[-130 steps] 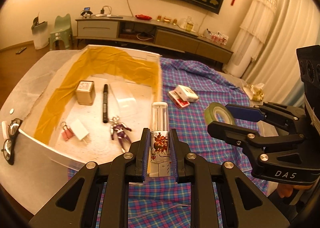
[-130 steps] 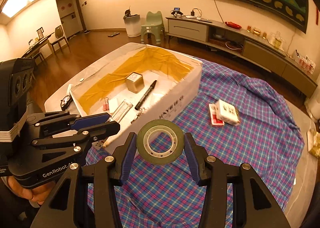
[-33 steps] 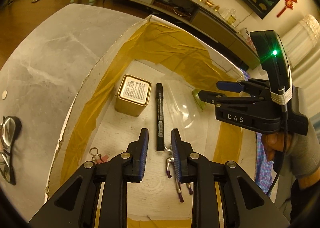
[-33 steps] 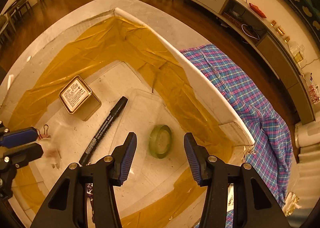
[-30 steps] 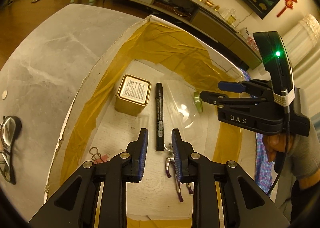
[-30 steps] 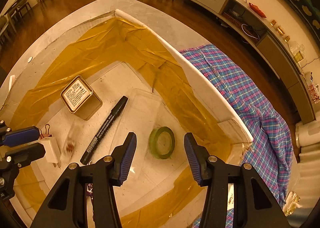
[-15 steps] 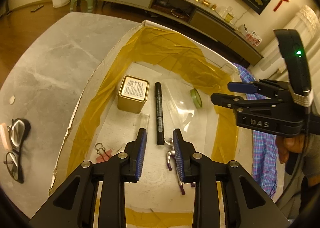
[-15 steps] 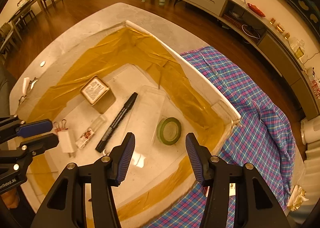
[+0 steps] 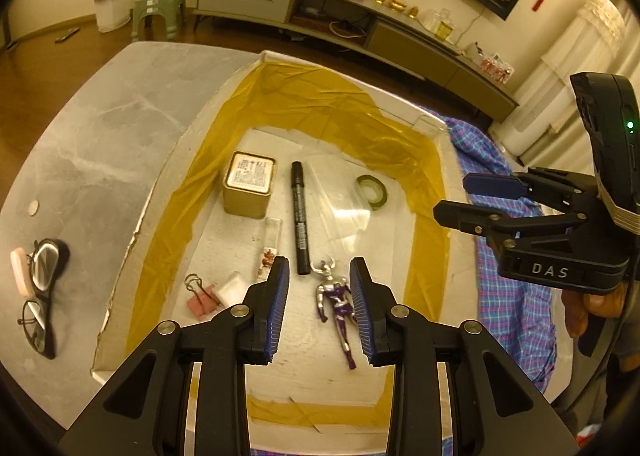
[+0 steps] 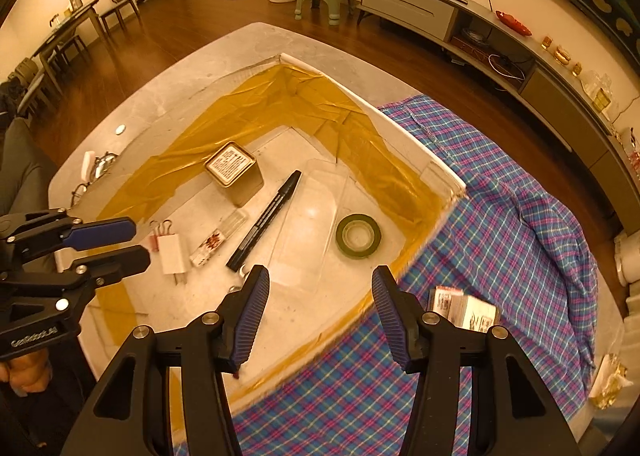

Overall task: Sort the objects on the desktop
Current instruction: 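Withdraw both open tools from the box toward the remaining items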

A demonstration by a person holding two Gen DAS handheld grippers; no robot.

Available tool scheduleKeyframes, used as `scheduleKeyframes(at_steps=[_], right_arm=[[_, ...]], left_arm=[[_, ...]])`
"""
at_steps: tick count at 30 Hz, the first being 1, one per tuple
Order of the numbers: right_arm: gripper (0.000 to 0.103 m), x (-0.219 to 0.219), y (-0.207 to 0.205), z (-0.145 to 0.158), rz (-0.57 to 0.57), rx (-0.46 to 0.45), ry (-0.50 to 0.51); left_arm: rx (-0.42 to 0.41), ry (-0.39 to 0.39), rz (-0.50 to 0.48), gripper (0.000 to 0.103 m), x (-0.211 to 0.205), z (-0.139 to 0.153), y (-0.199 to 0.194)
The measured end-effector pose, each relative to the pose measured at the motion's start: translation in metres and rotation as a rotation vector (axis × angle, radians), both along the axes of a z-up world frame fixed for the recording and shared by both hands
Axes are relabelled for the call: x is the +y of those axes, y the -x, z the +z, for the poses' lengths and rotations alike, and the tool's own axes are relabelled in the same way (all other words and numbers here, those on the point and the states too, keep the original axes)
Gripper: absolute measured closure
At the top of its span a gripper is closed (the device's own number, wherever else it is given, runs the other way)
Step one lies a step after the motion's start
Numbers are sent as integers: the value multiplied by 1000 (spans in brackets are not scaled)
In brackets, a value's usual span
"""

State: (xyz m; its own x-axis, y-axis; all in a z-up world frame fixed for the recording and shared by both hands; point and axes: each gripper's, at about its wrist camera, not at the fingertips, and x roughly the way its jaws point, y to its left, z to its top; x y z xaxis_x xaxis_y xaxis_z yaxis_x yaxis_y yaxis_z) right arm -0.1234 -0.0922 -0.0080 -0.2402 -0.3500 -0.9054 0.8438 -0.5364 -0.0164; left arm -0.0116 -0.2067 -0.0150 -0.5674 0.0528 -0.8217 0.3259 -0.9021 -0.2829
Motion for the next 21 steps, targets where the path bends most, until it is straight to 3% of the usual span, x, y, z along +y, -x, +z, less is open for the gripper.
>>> scheduleKeyframes(at_steps=[7,14,21], right_arm=[[47,27,-3,17,-26,-58,120],[47,55,-11,32,-18,-78,217],[42,109,3,37,-95,-27,277]], left_arm=[[9,24,-4,69,13,5,-5],[88,35,-9,69,38,17,-20],[101,73,-119,69,89,17,-20]])
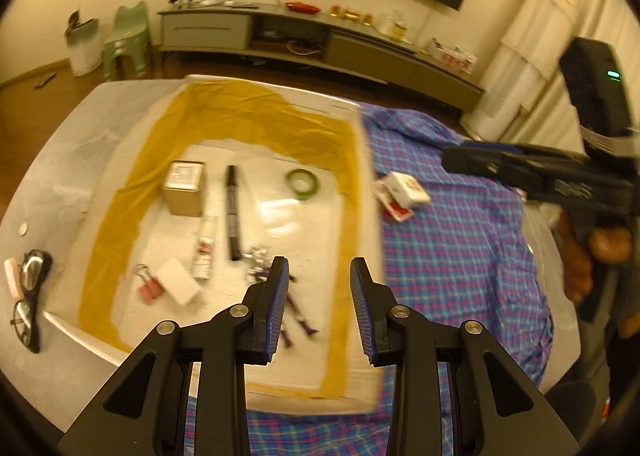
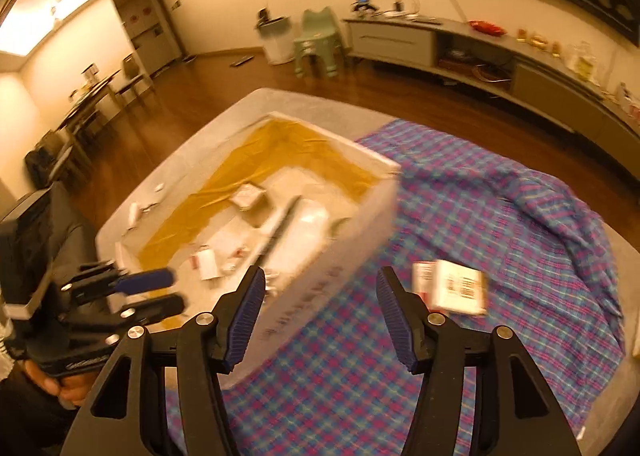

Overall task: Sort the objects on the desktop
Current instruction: 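Withdraw both open tools from the box toward the remaining items, then grasp the red staple box with the left tool while the right tool grasps the tissue pack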

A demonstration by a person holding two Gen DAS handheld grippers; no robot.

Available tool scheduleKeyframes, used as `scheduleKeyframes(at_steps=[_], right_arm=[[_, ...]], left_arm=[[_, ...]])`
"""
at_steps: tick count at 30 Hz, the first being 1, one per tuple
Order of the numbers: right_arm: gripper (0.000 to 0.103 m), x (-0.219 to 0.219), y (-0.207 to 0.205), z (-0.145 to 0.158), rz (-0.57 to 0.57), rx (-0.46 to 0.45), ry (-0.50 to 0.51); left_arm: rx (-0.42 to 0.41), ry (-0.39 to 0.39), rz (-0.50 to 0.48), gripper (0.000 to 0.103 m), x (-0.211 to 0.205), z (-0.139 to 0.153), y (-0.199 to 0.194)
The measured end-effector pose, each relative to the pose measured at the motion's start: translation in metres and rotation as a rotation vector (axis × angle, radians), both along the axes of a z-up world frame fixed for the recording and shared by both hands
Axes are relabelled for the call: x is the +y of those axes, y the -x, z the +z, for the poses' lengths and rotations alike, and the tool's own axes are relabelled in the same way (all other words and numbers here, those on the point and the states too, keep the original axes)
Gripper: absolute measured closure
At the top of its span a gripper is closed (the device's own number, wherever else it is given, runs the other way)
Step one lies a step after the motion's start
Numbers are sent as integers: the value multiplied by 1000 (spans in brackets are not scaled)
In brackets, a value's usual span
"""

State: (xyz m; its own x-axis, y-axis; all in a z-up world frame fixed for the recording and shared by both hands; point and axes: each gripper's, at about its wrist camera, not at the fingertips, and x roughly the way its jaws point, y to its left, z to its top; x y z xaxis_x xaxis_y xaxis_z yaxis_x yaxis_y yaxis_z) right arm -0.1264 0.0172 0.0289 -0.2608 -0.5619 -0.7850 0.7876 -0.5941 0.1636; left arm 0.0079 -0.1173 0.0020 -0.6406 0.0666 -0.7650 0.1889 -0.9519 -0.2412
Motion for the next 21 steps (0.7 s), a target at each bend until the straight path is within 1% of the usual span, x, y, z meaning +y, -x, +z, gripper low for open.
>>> scheduleKeyframes(at_steps=[2,5,6,8,10,11,12,13,14,16,18,21], right_arm=[[39,15,12,-9,-56,19,-23],[32,31,34,-31,-136,-2,-46],[30,35,40,-38,-161,5,-63],[29,37,48,-52,-160,31,-110],[28,35,57,-68,-126,53,-187],[27,35,64,-77,-113,36,-214],[27,37,73,-84,-126,17,-222],[25,40,79,-87,-147,4,-215],[23,43,88,-93,-181,-31,-184],[23,41,98,-100,-213,-80,-142],[23,32,103,-110,-218,-105,-123],[22,14,111,-126,-241,-102,-150]], left_arm=[[10,-4,-33,69,15,0,1],[10,-8,-79,69,34,-2,5],[7,-4,-98,69,42,-4,7],[-2,-2,-128,69,53,-6,9],[-5,-3,-151,69,62,-7,10],[-7,-7,-166,69,68,-8,11],[-6,-10,-176,69,71,-8,13],[-5,-13,-184,69,73,-7,14],[-4,-17,-192,69,75,-7,15],[-5,-33,-202,69,80,-6,18],[-3,-46,-216,69,85,-5,21],[-10,-47,-234,68,90,-6,22]])
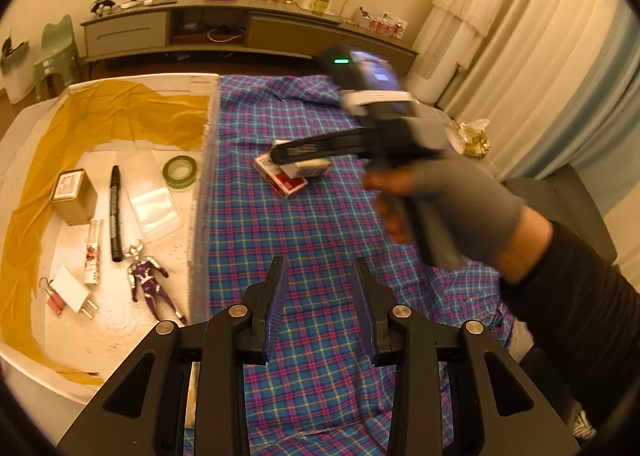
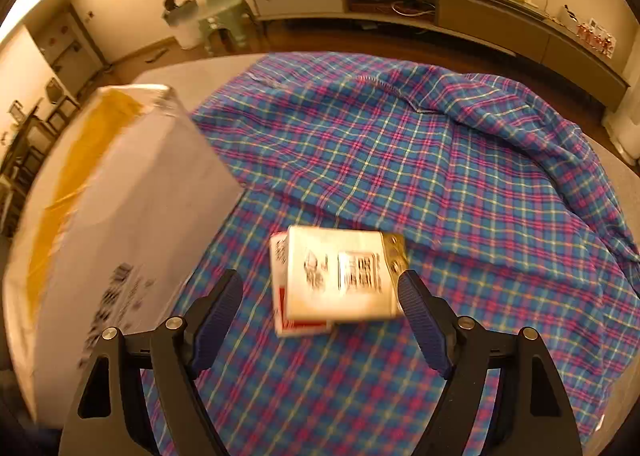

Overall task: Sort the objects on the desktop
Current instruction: 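Grasp the red staple box with the left tool while the right tool grasps the tissue pack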

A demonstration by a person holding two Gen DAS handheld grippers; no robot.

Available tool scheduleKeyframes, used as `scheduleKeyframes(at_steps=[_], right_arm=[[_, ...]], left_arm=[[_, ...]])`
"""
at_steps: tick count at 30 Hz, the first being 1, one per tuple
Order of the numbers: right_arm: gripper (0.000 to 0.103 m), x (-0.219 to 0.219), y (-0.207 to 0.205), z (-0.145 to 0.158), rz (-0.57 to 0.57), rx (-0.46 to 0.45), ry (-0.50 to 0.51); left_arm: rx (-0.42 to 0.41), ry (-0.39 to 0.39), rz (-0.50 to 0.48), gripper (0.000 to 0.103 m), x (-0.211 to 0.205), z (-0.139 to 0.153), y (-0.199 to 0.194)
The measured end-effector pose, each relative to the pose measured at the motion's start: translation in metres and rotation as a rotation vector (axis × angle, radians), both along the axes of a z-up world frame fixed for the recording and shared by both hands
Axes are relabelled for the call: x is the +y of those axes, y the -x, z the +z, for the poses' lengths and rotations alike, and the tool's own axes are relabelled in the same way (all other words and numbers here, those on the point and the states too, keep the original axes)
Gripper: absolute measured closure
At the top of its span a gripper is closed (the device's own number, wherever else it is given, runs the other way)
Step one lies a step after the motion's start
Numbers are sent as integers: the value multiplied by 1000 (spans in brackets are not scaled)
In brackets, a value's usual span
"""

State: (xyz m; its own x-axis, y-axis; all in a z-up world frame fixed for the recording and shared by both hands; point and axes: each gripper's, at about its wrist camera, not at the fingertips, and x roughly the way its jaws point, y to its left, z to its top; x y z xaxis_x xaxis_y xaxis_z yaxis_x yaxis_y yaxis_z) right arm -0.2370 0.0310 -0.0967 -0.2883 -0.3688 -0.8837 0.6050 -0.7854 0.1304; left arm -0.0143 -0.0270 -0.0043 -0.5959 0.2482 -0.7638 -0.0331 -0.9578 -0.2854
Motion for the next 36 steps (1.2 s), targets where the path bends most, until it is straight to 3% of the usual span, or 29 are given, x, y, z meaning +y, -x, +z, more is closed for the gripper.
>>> scheduleKeyframes(at_steps=[4,9,12,19,28,32,33,36], right_arm=[[23,-14,10,-18,-33,41,-81],[56,22,11,-5,-39,44,-1],[64,50,10,5,-67,52,29],[64,103,11,7,-151,39,101],[64,155,26,10,-203,0,180],[64,180,33,8,-234,-14,200],[62,184,34,7,-239,-12,197],[56,193,36,4,-252,-6,176]], left_arm=[[-18,9,-2,68,1,-6,1],[-36,-1,4,67,4,-7,10],[-57,9,20,66,11,-6,25],[-162,-42,126,61,25,-22,93],[-291,49,376,61,13,-92,177],[-319,67,414,58,5,-111,198],[-303,51,420,53,4,-112,200],[-300,27,422,52,5,-116,205]])
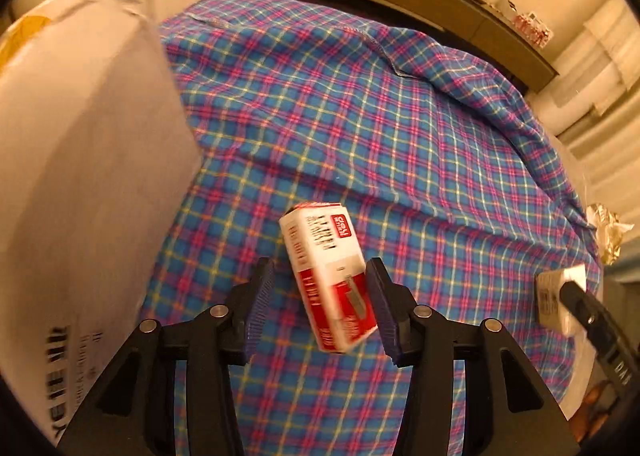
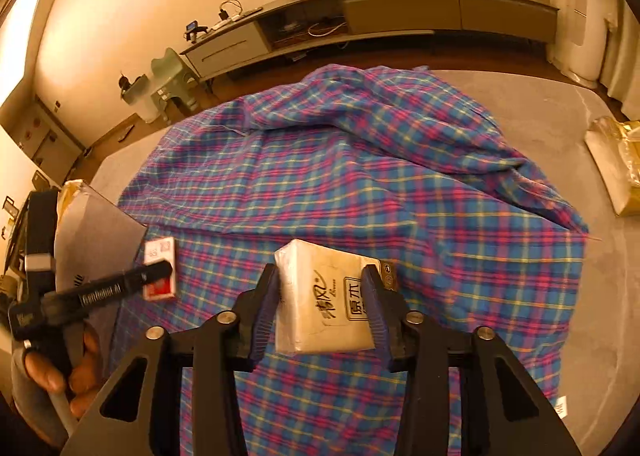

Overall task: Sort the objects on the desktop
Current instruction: 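Grasp the red staple box with the left tool while the right tool grasps the tissue pack, then carry the staple box in the left tool while the right tool carries the tissue pack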

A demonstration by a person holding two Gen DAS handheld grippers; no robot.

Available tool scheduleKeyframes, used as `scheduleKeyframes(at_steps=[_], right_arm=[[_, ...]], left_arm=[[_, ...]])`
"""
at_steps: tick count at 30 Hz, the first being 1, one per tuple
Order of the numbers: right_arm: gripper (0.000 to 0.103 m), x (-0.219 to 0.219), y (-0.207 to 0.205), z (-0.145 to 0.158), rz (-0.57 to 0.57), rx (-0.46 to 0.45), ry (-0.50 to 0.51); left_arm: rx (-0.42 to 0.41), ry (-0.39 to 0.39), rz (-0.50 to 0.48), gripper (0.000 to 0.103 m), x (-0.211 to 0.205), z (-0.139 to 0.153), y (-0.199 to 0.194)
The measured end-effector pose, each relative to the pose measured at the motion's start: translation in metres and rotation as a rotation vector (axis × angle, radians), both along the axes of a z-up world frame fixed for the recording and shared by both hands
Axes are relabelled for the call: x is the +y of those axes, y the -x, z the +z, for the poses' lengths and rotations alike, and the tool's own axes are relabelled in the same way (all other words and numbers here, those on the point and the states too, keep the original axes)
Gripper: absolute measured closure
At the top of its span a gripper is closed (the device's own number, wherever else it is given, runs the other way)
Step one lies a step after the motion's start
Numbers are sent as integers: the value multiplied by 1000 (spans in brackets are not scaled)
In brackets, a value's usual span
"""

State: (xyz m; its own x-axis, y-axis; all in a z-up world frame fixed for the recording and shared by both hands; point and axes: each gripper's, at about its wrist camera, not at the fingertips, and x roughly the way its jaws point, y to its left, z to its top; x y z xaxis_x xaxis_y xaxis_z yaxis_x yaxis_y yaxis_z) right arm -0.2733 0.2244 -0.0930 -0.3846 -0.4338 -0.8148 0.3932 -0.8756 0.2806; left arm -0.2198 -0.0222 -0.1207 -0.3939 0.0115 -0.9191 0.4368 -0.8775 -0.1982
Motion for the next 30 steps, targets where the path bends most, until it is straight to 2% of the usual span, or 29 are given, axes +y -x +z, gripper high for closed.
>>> scheduleKeyframes(at_steps=[5,8,12,14,17,24,30], right_arm=[[48,5,2,-8,4,5,-34],[52,3,1,-7,15,17,-47],[63,5,-1,-1,18,33,-37],[66,7,-2,1,15,38,-32],[69,10,-2,4,3,41,-18],[69,25,1,4,-31,25,29],[63,31,3,0,-55,50,13]], left_arm=[[11,13,-12,53,9,3,2],[13,74,-51,56,18,3,5],[38,83,-93,73,25,2,4],[34,84,-109,88,24,1,3],[36,66,-113,88,21,2,0],[56,81,-134,88,27,13,-15],[82,63,-157,88,38,27,-26]])
